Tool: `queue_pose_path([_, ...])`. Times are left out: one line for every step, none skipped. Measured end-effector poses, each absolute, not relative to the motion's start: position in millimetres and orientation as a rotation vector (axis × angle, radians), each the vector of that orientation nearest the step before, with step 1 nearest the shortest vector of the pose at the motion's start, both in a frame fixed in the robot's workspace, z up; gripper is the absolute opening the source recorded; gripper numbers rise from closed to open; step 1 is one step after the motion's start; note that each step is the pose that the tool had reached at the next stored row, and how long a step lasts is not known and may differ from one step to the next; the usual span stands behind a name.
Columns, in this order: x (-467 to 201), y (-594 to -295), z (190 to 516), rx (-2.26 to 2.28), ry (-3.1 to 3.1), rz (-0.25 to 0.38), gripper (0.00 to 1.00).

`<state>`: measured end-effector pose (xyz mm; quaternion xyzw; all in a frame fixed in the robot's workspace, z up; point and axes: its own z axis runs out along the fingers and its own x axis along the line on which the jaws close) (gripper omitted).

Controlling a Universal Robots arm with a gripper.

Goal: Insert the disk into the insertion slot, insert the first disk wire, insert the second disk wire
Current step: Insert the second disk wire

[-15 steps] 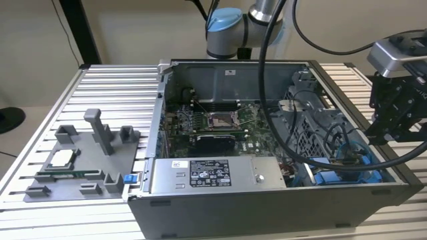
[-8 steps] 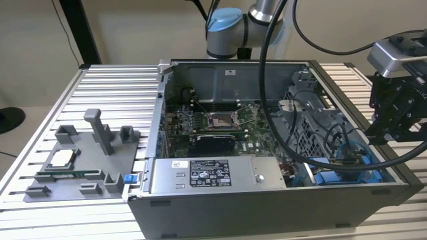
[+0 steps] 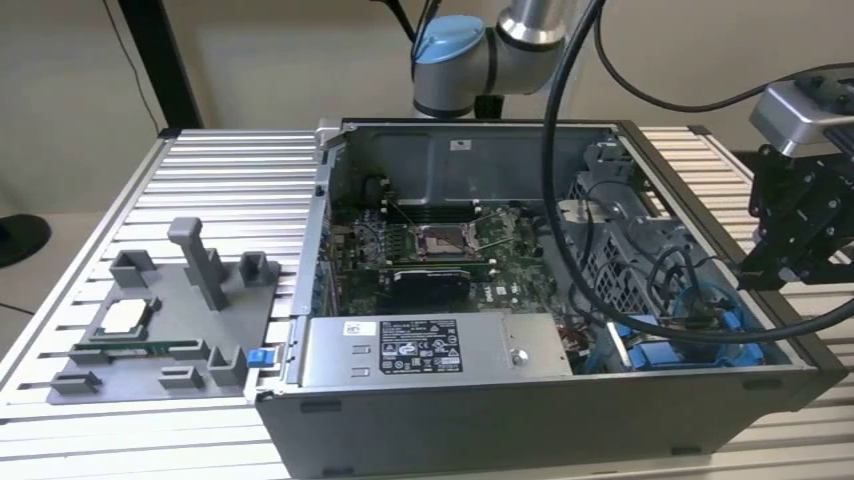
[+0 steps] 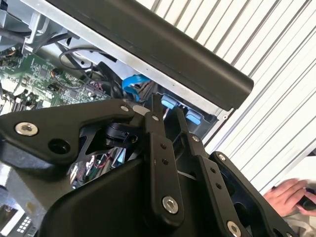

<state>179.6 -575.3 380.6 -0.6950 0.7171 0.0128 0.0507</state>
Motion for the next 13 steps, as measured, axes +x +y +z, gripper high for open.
queue_pose_path([180.8, -575.2, 380.0, -2.118, 2.184, 0.041, 1.0])
queue_pose_path([181.7, -575.1, 379.5, -2.121, 2.186, 0.044, 1.0])
queue_pose_path([182.5, -574.9, 379.2, -2.125, 2.189, 0.048, 1.0])
queue_pose_path([183.0, -574.8, 378.9, -2.129, 2.192, 0.054, 1.0])
queue_pose_path([183.5, -574.7, 378.5, -2.133, 2.196, 0.062, 1.0])
queue_pose_path([183.8, -574.7, 378.3, -2.137, 2.199, 0.07, 1.0])
queue_pose_path([184.1, -574.6, 378.2, -2.14, 2.202, 0.076, 1.0])
queue_pose_path([184.4, -574.5, 378.0, -2.142, 2.205, 0.082, 1.0])
queue_pose_path([184.6, -574.5, 377.8, -2.144, 2.206, 0.086, 1.0])
queue_pose_path([184.8, -574.5, 377.6, -2.146, 2.208, 0.089, 1.0])
queue_pose_path([185.0, -574.5, 377.4, -2.148, 2.209, 0.092, 1.0])
queue_pose_path([185.1, -574.5, 377.2, -2.149, 2.21, 0.095, 1.0])
queue_pose_path([185.1, -574.4, 377.0, -2.15, 2.212, 0.098, 1.0])
